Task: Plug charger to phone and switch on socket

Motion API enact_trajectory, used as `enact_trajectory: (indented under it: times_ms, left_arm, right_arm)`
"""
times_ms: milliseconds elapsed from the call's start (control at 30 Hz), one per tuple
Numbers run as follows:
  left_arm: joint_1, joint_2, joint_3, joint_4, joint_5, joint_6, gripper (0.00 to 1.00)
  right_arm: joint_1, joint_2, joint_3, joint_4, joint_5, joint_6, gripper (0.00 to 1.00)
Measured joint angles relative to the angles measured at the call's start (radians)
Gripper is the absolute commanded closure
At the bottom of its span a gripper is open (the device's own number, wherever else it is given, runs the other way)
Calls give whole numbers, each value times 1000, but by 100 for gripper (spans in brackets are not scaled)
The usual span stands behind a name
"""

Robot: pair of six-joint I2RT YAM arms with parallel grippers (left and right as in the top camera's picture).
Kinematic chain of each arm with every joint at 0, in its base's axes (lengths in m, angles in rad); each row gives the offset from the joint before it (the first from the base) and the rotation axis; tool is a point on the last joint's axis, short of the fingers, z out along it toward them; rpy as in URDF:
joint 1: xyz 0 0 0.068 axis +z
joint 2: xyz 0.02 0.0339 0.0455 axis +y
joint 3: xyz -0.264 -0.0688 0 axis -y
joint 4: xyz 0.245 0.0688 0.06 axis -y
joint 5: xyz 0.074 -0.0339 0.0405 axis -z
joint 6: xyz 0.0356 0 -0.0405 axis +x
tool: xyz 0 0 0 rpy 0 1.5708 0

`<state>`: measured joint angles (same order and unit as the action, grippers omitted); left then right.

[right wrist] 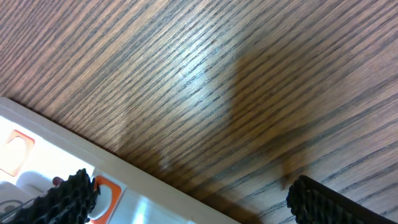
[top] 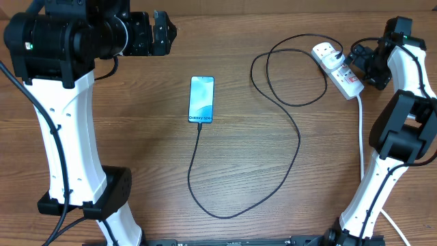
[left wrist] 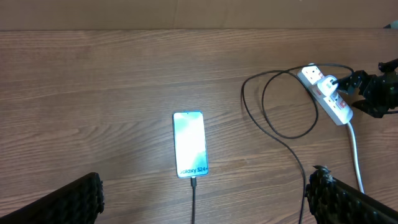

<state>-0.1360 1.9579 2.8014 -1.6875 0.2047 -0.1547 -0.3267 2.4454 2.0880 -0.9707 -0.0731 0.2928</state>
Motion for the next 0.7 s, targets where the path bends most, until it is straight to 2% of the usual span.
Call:
enact_trajectory:
  times_ms: [700]
  left_arm:
    - [0, 0, 0, 0, 0, 0, 0]
  right_arm:
    - [-1, 0, 6, -41, -2, 18, 0]
